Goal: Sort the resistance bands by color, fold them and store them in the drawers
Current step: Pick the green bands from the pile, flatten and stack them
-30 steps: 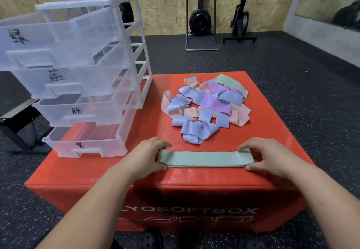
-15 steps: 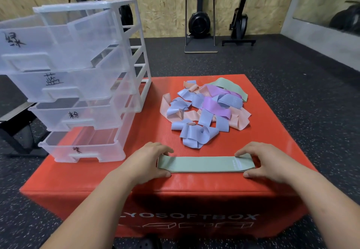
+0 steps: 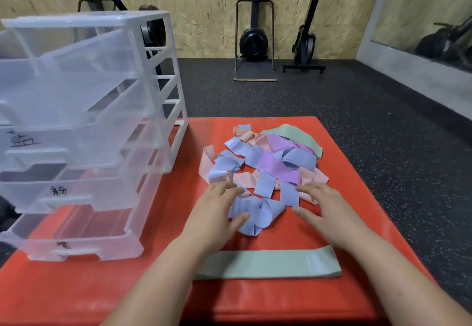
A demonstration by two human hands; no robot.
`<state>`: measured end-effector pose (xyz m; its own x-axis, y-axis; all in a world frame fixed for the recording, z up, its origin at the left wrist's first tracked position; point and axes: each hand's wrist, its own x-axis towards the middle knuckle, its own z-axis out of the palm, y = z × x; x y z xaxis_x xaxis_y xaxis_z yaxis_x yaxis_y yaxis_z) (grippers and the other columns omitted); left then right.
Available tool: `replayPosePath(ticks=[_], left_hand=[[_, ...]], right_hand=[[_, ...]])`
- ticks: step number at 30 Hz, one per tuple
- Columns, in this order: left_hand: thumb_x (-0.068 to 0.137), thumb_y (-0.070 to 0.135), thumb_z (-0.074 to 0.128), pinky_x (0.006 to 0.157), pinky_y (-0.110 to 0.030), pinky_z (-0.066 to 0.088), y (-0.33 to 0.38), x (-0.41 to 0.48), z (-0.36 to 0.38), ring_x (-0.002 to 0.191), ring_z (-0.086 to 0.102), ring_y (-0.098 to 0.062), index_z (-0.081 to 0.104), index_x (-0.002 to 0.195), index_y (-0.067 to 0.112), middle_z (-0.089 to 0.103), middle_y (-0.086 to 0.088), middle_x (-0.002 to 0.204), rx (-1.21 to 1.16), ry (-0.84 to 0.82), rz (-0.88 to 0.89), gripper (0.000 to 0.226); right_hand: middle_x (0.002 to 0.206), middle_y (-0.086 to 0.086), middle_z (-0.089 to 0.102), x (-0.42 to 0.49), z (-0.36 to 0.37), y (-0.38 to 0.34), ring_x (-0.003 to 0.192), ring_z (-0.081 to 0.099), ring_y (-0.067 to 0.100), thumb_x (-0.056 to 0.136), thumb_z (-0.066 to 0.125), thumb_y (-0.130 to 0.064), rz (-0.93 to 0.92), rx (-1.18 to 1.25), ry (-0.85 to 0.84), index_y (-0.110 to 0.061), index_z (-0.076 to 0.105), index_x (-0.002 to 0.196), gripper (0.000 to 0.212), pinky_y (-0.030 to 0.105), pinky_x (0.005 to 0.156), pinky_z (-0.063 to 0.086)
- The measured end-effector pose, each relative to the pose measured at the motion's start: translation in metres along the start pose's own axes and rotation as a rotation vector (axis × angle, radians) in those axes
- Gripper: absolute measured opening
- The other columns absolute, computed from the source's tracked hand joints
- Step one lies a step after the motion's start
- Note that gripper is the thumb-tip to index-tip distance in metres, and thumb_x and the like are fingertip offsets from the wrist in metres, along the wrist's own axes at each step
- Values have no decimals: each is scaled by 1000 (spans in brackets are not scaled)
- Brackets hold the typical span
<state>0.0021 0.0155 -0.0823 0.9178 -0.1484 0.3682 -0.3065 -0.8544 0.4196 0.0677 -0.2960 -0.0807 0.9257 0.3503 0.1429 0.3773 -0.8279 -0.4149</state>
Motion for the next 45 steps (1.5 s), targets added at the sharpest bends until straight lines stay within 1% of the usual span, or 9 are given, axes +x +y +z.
replayPosePath(ticks=[4,9,15,19,25,30,40,42,45], left_hand=[[91,62,55,113,-38,44,-2,28,18,138,48,-19,62,139,29,58,8,141,-5,2,-31,59],[93,56,63,113,-34,41,-4,47,41,134,48,-17,64,135,29,58,10,137,-18,11,-19,50],[93,58,58,113,-34,40,-5,60,57,135,44,-13,62,135,31,53,14,139,-37,5,-14,50],[93,57,60,115,-31,37,-7,59,57,134,43,-13,62,134,33,52,14,138,-22,5,-14,47],[93,53,60,110,-30,39,-6,57,51,134,44,-14,62,131,33,53,15,137,-21,19,-20,43],[95,52,60,108,-29,40,1,56,43,134,46,-14,63,132,32,55,13,136,-42,55,-14,42],[96,48,62,107,-33,45,14,29,16,130,46,-13,62,135,32,56,13,136,-55,116,-30,42],[95,49,60,107,-35,45,12,25,14,131,46,-15,62,134,32,57,13,134,-32,108,-37,43],[95,50,56,108,-36,45,10,21,13,133,46,-19,63,133,31,58,12,131,2,57,-44,42]], right_hand=[[159,2,41,63,-9,-2,144,35,30,95,63,-56,59,-89,18,-35,49,150,60,39,120,30],[167,5,28,152,-24,2,151,23,32,99,51,-62,126,-221,-26,-37,41,156,63,49,122,30],[172,6,15,216,-18,14,154,13,35,101,36,-67,162,-308,-148,-42,40,155,60,56,121,28],[162,5,35,227,-11,22,146,30,36,104,32,-62,143,-343,-209,-25,45,153,63,51,118,33],[142,8,53,220,-45,4,129,49,33,107,45,-43,73,-176,-25,-17,64,129,39,44,105,43],[145,4,54,209,-102,-21,130,54,28,105,53,-27,-75,-134,182,-17,63,136,34,39,106,42],[151,-4,50,150,-152,-74,134,48,11,103,54,-14,-253,16,295,-14,58,145,42,25,108,36],[146,-6,56,132,-137,-71,129,53,11,102,57,-16,-254,-5,241,-18,64,139,38,29,108,41],[126,-4,70,104,-101,-56,118,64,23,100,55,-29,-108,-294,-95,-31,72,121,28,37,99,51]])
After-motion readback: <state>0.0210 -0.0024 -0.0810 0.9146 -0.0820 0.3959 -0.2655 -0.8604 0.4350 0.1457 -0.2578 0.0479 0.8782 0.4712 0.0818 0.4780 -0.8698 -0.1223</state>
